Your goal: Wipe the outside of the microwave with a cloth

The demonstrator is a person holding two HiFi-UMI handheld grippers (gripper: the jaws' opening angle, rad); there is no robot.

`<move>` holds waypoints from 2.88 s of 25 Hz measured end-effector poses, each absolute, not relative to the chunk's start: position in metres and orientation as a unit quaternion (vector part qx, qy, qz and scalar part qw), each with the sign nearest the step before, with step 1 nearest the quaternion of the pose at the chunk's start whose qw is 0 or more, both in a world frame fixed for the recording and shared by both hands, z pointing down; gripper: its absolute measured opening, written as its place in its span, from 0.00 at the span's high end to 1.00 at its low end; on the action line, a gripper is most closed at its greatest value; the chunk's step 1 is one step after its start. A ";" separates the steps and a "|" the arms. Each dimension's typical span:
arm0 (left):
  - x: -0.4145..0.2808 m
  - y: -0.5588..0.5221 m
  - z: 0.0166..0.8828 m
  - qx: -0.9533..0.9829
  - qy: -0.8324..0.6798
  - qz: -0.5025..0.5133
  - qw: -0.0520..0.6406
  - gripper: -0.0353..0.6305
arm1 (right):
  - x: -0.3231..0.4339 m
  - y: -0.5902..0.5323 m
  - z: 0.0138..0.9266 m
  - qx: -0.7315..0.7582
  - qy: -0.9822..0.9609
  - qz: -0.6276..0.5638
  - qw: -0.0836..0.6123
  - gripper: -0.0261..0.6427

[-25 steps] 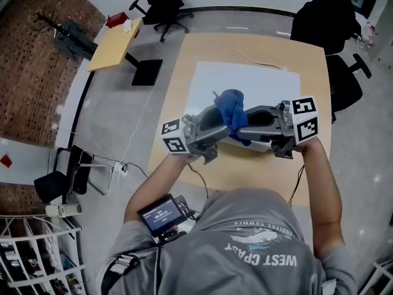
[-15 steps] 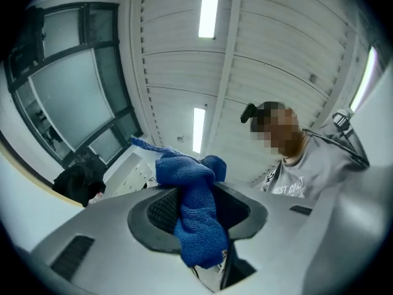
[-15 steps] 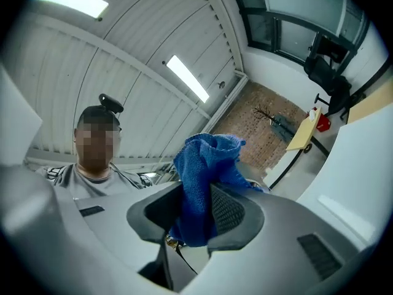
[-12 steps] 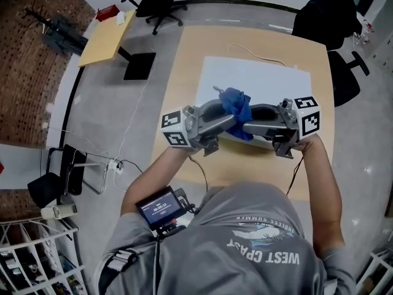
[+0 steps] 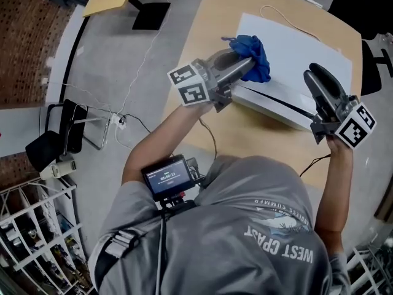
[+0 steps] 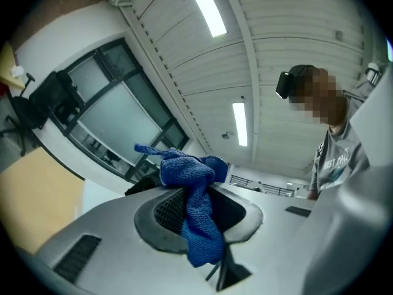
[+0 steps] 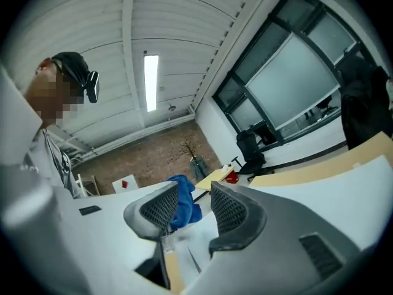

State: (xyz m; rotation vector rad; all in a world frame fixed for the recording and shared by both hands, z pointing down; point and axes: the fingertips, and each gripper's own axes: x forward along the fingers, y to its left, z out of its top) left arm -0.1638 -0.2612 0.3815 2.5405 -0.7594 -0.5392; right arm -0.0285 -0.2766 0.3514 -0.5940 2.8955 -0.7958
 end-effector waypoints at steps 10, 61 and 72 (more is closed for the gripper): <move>-0.285 -0.380 0.493 0.884 -0.434 0.000 0.176 0.79 | -0.005 -0.276 0.368 -0.270 0.943 -0.191 -0.038 0.71; -0.246 -0.333 0.619 0.900 -0.320 0.103 0.276 0.82 | -0.015 -0.292 0.391 -0.267 0.941 -0.199 -0.062 0.74; -0.236 -0.216 0.594 0.910 -0.300 0.107 0.266 0.83 | -0.013 -0.282 0.373 -0.240 0.954 -0.173 -0.045 0.74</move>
